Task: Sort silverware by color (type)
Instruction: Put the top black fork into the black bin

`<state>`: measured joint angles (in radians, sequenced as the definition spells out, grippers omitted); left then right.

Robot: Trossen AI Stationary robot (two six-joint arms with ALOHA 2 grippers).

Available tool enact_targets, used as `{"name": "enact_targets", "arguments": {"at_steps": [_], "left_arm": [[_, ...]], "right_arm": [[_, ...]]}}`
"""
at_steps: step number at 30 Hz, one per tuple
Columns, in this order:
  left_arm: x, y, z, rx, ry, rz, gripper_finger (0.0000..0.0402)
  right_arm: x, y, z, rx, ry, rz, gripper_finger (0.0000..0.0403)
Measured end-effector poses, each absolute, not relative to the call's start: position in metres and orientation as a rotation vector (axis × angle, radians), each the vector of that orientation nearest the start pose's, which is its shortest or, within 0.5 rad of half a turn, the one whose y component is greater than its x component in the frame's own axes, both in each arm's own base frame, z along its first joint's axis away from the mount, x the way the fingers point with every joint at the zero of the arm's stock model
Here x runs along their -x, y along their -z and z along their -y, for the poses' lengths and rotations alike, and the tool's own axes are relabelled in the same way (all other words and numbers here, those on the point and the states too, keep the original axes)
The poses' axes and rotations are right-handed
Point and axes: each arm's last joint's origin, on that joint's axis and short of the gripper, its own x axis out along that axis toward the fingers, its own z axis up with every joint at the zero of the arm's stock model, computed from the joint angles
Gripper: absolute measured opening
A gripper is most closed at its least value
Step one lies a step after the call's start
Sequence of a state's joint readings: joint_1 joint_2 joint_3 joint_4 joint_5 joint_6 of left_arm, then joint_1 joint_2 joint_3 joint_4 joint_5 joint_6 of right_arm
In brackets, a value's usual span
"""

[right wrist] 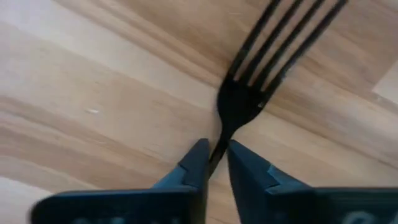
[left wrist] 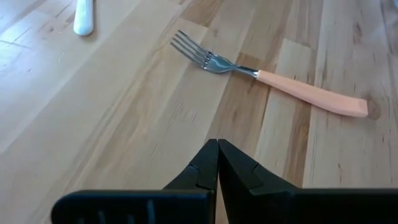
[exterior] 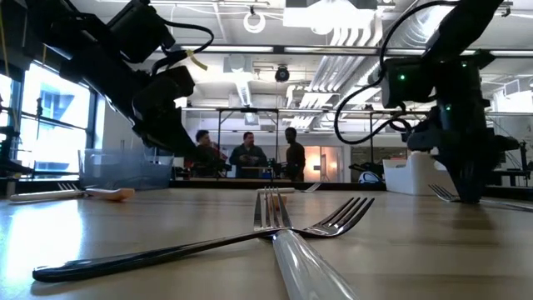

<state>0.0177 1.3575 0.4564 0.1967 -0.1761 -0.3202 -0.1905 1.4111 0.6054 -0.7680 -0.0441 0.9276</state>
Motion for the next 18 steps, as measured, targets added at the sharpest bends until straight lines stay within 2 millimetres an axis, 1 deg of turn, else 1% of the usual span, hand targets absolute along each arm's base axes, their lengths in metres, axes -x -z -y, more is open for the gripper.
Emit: {"name": "enact_targets", "arguments": {"at_steps": [2, 3, 6, 9, 12, 14, 18], "left_arm": [[-0.236, -0.144, -0.009, 0.249, -0.298, -0.667, 0.0003], [-0.236, -0.144, -0.009, 0.249, -0.298, -0.667, 0.0003], [-0.236, -0.144, -0.009, 0.249, -0.298, -0.667, 0.0003], [-0.236, -0.144, -0.009, 0.249, -0.298, -0.668, 0.0003], [-0.236, -0.144, -0.009, 0.249, -0.299, -0.669, 0.0003], [-0.236, -0.144, -0.009, 0.248, -0.301, -0.671, 0.0003], [-0.234, -0.142, -0.011, 0.252, -0.36, -0.682, 0.0003]], "right_arm": [[-0.189, -0.136, 0.035, -0.879, 0.799, -1.402, 0.0012], [-0.19, -0.137, 0.035, -0.871, 0.792, -1.394, 0.0007], [-0.202, -0.147, 0.039, -0.85, 0.758, -1.286, 0.0017], [-0.208, -0.15, 0.039, -0.822, 0.691, -1.265, 0.002], [-0.226, -0.161, 0.043, -0.809, 0.597, -1.123, 0.0009], [-0.232, -0.165, 0.044, -0.799, 0.565, -1.072, 0.0005], [-0.25, -0.179, 0.047, -0.795, 0.516, -0.901, 0.001]]}}
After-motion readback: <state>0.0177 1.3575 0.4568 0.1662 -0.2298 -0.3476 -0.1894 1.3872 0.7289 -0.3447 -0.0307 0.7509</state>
